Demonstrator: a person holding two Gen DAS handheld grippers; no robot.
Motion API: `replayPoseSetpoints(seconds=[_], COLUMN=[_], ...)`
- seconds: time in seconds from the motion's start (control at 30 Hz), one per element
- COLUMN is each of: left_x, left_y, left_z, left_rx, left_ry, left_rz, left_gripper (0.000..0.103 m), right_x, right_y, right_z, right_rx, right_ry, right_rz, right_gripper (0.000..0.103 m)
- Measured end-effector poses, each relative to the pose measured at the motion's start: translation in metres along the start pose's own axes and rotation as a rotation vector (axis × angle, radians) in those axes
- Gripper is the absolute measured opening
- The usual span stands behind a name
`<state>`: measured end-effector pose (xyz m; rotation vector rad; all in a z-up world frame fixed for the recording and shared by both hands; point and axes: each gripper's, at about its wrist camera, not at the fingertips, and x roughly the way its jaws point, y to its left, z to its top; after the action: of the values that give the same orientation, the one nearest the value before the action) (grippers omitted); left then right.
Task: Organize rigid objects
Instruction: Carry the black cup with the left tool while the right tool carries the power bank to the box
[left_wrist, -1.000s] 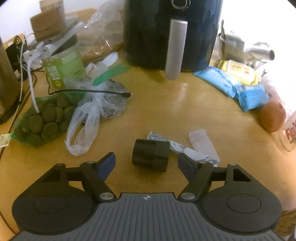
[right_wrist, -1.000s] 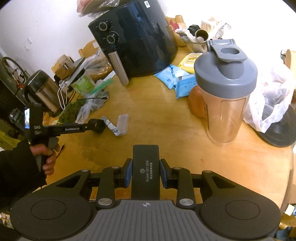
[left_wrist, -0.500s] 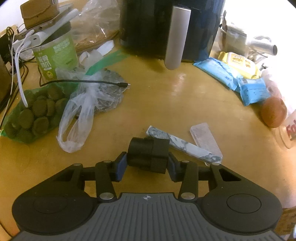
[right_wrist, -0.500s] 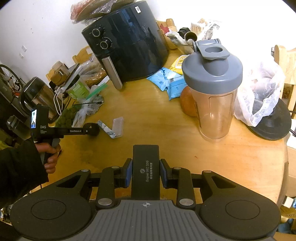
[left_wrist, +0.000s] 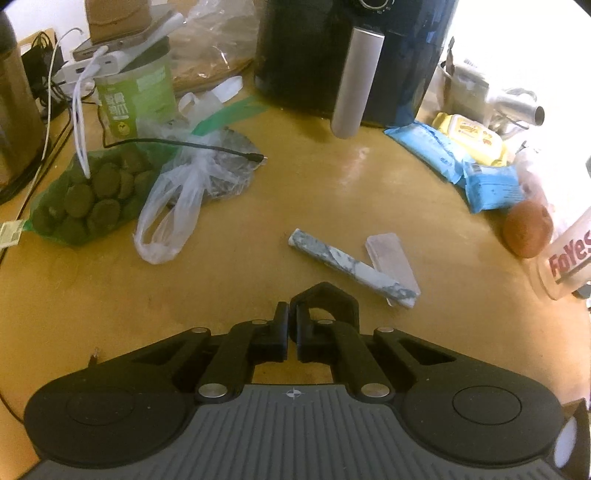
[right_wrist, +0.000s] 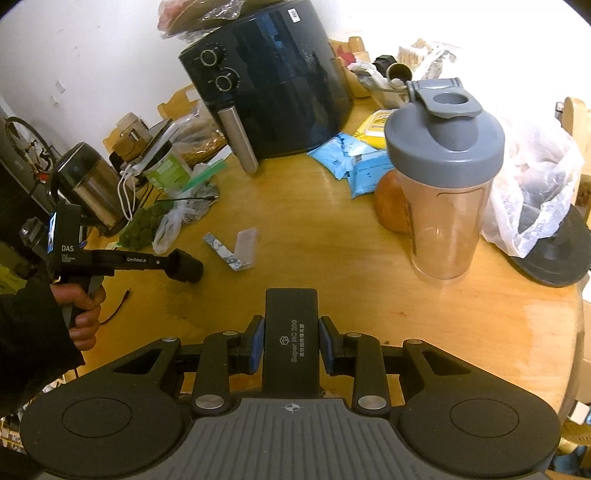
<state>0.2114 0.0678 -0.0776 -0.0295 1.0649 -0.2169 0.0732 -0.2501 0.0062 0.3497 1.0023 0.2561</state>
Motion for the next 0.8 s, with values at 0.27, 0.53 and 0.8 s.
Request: replayPoseSetpoints(seconds=[0.27,0.53,0.8], left_x=[-0.019,-0.047,-0.076], left_y=[-0.008,-0.019,-0.029], left_z=[-0.014,-0.024,-0.037], left_rx=[-0.006,-0.025,-0.045], left_ry=[-0.010,-0.040,-0.072], left_rz=[-0.005,0.000,0.012], left_gripper=[0.005,0.005,0.005], right_x=[0.000,0.000,-0.001], right_y=[0.001,0.003,0.016], right_z=[-0.002,-0.006,-0.011], right_rx=[-0.017,-0.049,-0.143], right_ry=[0.001,0.007,0.010], right_rz=[0.014,-0.002,0.002], right_gripper=[0.034,0.034,0.034])
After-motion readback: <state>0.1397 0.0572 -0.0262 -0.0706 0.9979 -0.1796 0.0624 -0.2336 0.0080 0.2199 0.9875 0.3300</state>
